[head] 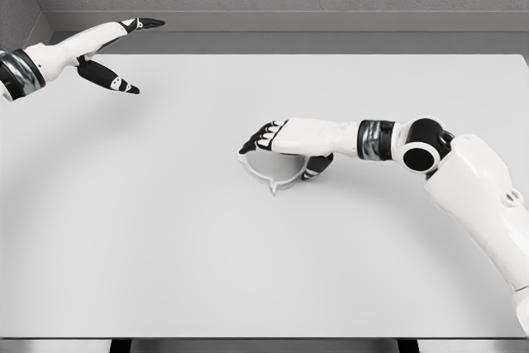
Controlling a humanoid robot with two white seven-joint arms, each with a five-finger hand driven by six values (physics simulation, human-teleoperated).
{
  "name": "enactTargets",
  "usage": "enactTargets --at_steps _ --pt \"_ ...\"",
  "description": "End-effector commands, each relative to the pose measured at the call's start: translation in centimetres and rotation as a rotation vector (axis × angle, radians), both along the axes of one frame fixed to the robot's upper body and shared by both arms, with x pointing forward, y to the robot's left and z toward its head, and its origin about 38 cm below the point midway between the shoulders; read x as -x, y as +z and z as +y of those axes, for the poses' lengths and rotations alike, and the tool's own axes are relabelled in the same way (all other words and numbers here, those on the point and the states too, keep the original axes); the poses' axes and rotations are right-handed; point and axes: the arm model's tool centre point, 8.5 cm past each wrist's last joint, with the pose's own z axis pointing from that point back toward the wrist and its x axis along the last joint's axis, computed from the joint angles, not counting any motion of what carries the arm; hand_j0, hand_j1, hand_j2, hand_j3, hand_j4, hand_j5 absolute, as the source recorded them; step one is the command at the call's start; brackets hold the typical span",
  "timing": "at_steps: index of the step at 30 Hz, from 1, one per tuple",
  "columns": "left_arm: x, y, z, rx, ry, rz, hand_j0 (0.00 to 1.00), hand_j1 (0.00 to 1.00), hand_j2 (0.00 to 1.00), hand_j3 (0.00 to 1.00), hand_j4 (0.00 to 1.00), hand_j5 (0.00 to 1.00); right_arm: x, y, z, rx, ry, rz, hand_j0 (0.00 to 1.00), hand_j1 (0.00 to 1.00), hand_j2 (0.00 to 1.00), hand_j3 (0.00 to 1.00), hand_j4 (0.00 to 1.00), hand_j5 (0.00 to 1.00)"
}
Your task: Assemble PVC drainage pipe clamps
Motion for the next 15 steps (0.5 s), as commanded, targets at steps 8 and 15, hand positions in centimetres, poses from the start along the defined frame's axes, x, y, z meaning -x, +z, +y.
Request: enactTargets --at_steps 8,15 --pt "0.02 0.08 0.01 0.009 0.001 -0.001 1.00 1.00 1.00 1.00 1.00 1.00 -0.25 0.48 0.51 -0.017 0.001 -0.003 1.00 1.00 1.00 1.00 1.00 1.00" --pt "0.02 0.08 0.01 0.009 0.001 -0.001 1.00 1.00 1.00 1.00 1.00 1.00 -0.31 0.64 0.82 -0.023 0.004 -0.006 1.00 1.00 1.00 1.00 1.00 1.00"
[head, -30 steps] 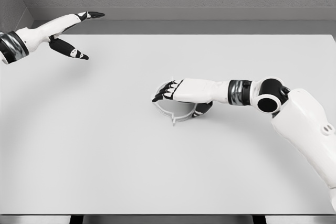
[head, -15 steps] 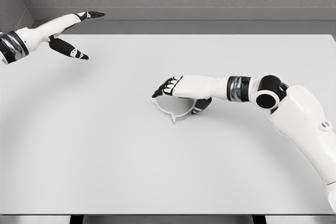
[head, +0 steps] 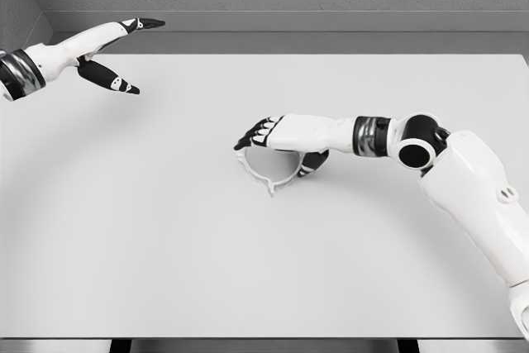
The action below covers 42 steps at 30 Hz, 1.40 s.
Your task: Assemble PVC drainage pipe clamps
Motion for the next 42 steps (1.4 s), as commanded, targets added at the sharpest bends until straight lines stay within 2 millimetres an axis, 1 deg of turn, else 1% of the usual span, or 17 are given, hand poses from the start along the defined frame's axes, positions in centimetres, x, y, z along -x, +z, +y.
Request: enactTargets --at_steps 1,10,13,15,18,19,20,22,23,25,26,30,32,37,38,39,42 --pt "0.0 0.1 0.1 0.009 0.003 0.000 1.00 1.00 1.00 1.00 1.00 1.00 0.0 0.1 0.1 -0.009 -0.002 0.003 1.00 1.00 1.00 1.00 1.00 1.00" --pt "0.0 0.1 0.5 0.011 0.012 0.000 1.00 1.00 1.00 1.00 1.00 1.00 -0.5 0.4 -0.4 -0.016 -0.021 0.001 1.00 1.00 1.00 1.00 1.00 1.00" --pt "0.0 0.2 0.5 0.012 0.012 -0.002 1.00 1.00 1.00 1.00 1.00 1.00 -0.9 0.8 -1.8 -0.024 -0.056 -0.008 1.00 1.00 1.00 1.00 1.00 1.00" --pt "0.0 0.0 0.6 0.013 0.016 0.005 1.00 1.00 1.00 1.00 1.00 1.00 -1.2 1.3 -3.7 -0.041 -0.104 -0.017 1.00 1.00 1.00 1.00 1.00 1.00" --pt "0.0 0.0 0.6 0.014 0.017 0.006 1.00 1.00 1.00 1.00 1.00 1.00 -1.2 1.8 -5.1 -0.044 -0.126 -0.033 1.00 1.00 1.00 1.00 1.00 1.00" --pt "0.0 0.0 0.7 0.015 0.018 0.005 1.00 1.00 1.00 1.00 1.00 1.00 -1.3 2.1 -6.0 -0.045 -0.144 -0.037 1.00 1.00 1.00 1.00 1.00 1.00" --pt "0.0 0.0 0.7 0.016 0.019 0.005 1.00 1.00 1.00 1.00 1.00 1.00 -1.6 2.7 -8.2 -0.068 -0.199 -0.047 1.00 1.00 1.00 1.00 1.00 1.00" --pt "0.0 0.0 0.7 0.019 0.019 0.004 1.00 1.00 1.00 1.00 1.00 1.00 -2.4 5.0 -12.8 -0.168 -0.334 -0.090 1.00 1.00 1.00 1.00 1.00 1.00" --pt "0.0 0.0 0.7 0.019 0.019 0.004 1.00 1.00 1.00 1.00 1.00 1.00 -2.4 5.5 -15.1 -0.227 -0.398 -0.090 1.00 1.00 1.00 1.00 1.00 1.00" --pt "0.0 0.0 0.8 0.020 0.021 0.005 1.00 1.00 1.00 1.00 1.00 1.00 -2.9 5.4 -17.8 -0.287 -0.477 -0.065 1.00 1.00 1.00 1.00 1.00 1.00" --pt "0.1 -0.2 0.7 0.020 0.019 0.008 1.00 1.00 1.00 1.00 1.00 1.00 -3.0 5.7 -18.6 -0.323 -0.498 -0.063 1.00 1.00 1.00 1.00 1.00 1.00" --pt "0.1 -0.3 0.7 0.020 0.019 0.009 1.00 1.00 1.00 1.00 1.00 1.00 -3.3 5.3 -19.1 -0.332 -0.516 -0.045 1.00 1.00 1.00 1.00 1.00 1.00" --pt "0.1 -0.3 0.7 0.020 0.020 0.010 1.00 1.00 1.00 1.00 1.00 1.00 -3.4 5.7 -19.5 -0.345 -0.526 -0.053 1.00 1.00 1.00 1.00 1.00 1.00" --pt "0.1 -0.3 0.7 0.020 0.019 0.009 1.00 1.00 1.00 1.00 1.00 1.00 -3.4 5.6 -19.4 -0.344 -0.525 -0.052 1.00 1.00 1.00 1.00 1.00 1.00" --pt "0.1 -0.3 0.4 0.022 0.012 0.009 1.00 1.00 1.00 1.00 1.00 1.00 -3.4 5.6 -19.4 -0.344 -0.525 -0.052 1.00 1.00 1.00 1.00 1.00 1.00" --pt "0.0 -0.7 -0.8 0.025 -0.009 0.013 1.00 1.00 1.00 1.00 1.00 1.00 -3.4 5.5 -19.1 -0.346 -0.521 -0.049 1.00 1.00 1.00 1.00 1.00 1.00" --pt "0.0 -0.8 -1.0 0.028 -0.013 0.013 1.00 1.00 1.00 1.00 1.00 1.00 -3.5 5.5 -18.9 -0.348 -0.517 -0.046 1.00 1.00 1.00 1.00 1.00 1.00"
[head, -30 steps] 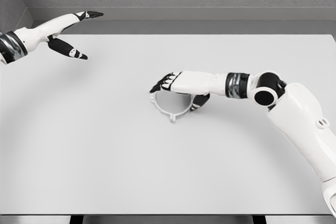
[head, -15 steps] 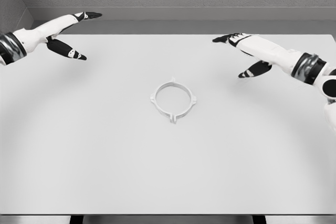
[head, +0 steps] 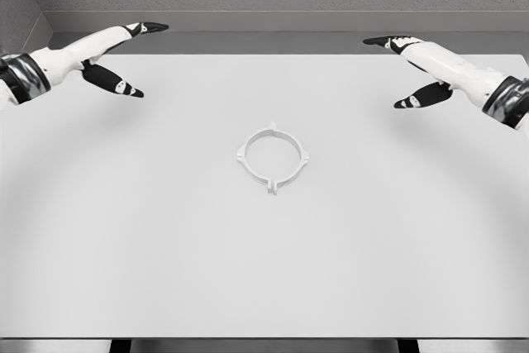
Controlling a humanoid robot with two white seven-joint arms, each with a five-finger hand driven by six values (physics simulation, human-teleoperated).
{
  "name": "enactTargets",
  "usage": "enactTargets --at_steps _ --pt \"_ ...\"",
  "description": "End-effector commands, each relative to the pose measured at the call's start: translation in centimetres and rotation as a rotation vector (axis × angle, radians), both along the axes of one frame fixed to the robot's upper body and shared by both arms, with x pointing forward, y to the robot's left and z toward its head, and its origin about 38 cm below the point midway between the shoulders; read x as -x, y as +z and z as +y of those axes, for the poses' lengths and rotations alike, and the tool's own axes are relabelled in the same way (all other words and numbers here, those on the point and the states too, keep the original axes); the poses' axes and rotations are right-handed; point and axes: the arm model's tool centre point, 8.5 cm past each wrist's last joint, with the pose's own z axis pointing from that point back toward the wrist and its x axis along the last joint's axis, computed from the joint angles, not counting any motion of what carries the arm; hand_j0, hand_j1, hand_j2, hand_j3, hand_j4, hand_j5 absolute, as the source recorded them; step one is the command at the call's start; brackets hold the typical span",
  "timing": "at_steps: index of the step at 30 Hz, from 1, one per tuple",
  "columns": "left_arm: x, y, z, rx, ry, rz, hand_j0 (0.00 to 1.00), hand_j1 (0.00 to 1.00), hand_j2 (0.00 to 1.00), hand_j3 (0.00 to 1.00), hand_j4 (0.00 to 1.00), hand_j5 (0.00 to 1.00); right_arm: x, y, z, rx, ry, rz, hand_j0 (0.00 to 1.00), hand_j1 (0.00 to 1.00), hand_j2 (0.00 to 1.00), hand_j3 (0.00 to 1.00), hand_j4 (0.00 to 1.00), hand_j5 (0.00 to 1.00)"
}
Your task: Assemble PVC drainage pipe clamps
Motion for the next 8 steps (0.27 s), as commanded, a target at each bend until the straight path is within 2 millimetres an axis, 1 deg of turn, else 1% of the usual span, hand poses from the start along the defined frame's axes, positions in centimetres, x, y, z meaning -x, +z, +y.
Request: enactTargets --at_steps 1,3,5,8 --pt "-0.05 0.05 -0.32 0.012 -0.004 -0.001 1.00 1.00 1.00 1.00 1.00 1.00 -0.03 0.01 0.13 -0.012 0.001 0.001 1.00 1.00 1.00 1.00 1.00 1.00" --pt "-0.06 -0.04 -0.39 0.012 -0.005 0.001 1.00 1.00 1.00 1.00 1.00 1.00 -0.08 -0.30 0.03 -0.014 -0.004 0.010 1.00 1.00 1.00 1.00 1.00 1.00" --pt "-0.05 -0.13 -0.89 0.017 -0.014 0.000 1.00 1.00 1.00 1.00 1.00 1.00 -0.27 -0.40 -0.31 -0.016 -0.013 0.018 1.00 1.00 1.00 1.00 1.00 1.00" --pt "-0.05 -0.13 -0.89 0.017 -0.014 0.000 1.00 1.00 1.00 1.00 1.00 1.00 -0.42 -0.40 -0.33 -0.018 -0.015 0.021 1.00 1.00 1.00 1.00 1.00 1.00"
